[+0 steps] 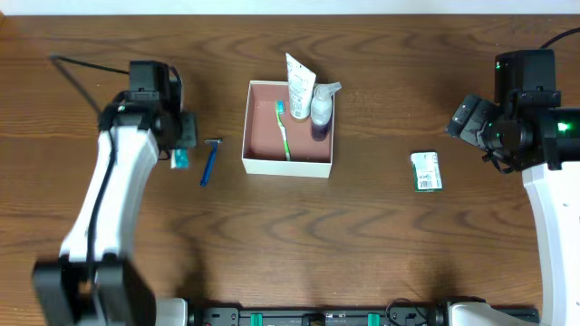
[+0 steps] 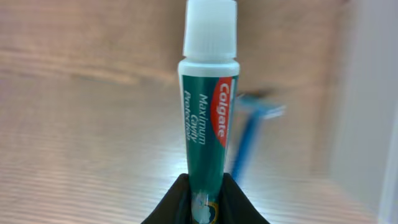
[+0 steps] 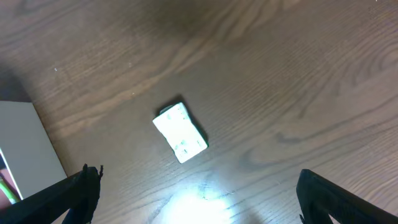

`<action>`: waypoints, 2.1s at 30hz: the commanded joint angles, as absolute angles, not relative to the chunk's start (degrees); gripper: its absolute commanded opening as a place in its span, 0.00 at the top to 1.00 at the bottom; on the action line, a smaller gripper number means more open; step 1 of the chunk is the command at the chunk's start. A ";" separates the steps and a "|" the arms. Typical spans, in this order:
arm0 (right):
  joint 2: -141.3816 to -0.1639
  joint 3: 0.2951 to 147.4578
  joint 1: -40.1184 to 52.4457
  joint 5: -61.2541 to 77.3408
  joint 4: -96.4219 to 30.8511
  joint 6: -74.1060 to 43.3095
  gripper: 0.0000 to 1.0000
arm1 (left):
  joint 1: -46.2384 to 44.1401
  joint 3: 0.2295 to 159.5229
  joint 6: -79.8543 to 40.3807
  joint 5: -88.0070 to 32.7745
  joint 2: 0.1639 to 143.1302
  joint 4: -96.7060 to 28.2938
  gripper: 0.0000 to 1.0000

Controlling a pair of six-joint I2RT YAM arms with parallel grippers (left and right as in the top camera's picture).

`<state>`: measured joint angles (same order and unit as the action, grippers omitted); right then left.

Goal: Pack container
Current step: 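Lower the toothpaste tube into the box and open the gripper, then grasp the blue razor by its handle with the left gripper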

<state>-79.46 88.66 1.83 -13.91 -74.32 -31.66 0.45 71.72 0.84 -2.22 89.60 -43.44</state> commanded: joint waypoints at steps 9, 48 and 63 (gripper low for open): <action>-79.50 88.82 1.45 -14.33 -74.41 -32.56 0.01 | -13.10 72.60 -24.69 -12.19 81.97 -36.07 0.94; -79.50 88.82 1.45 -14.33 -74.43 -32.56 0.01 | -11.92 71.09 -18.28 18.06 82.61 -52.64 0.48; -79.50 88.82 1.45 -14.33 -74.41 -32.56 0.01 | -7.46 68.77 -2.13 8.71 105.84 -45.28 0.67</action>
